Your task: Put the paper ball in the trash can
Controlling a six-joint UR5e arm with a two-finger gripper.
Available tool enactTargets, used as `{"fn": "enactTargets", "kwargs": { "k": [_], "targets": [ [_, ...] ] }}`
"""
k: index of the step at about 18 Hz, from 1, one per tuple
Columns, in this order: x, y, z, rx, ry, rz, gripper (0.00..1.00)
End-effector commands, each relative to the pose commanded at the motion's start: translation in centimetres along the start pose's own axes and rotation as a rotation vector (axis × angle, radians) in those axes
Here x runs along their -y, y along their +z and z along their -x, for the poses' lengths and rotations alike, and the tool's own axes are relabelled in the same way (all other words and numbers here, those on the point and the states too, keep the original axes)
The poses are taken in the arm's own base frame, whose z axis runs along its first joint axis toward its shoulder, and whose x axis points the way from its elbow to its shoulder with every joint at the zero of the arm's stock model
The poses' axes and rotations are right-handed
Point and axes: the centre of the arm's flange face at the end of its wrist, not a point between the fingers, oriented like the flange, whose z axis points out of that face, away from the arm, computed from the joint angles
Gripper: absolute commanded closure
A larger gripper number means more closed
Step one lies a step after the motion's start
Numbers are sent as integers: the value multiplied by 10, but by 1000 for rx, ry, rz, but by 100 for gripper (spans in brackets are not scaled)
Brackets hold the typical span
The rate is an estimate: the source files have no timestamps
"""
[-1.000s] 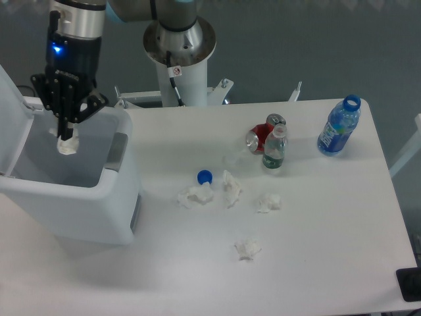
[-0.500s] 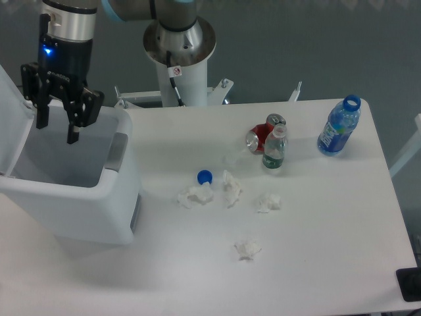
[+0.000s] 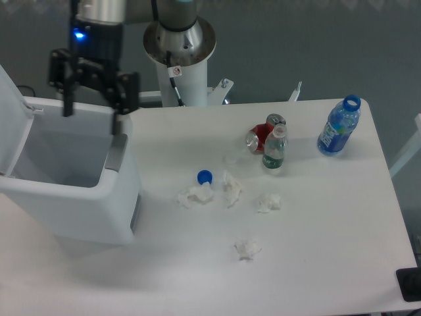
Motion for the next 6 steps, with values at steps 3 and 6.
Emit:
{"fn": "enactTargets", "kwargs": {
  "k": [3,6],
  "targets": [
    [-10,8,16,34,78,48,0],
    [-18,38,31,10,91,89,0]
  ]
}}
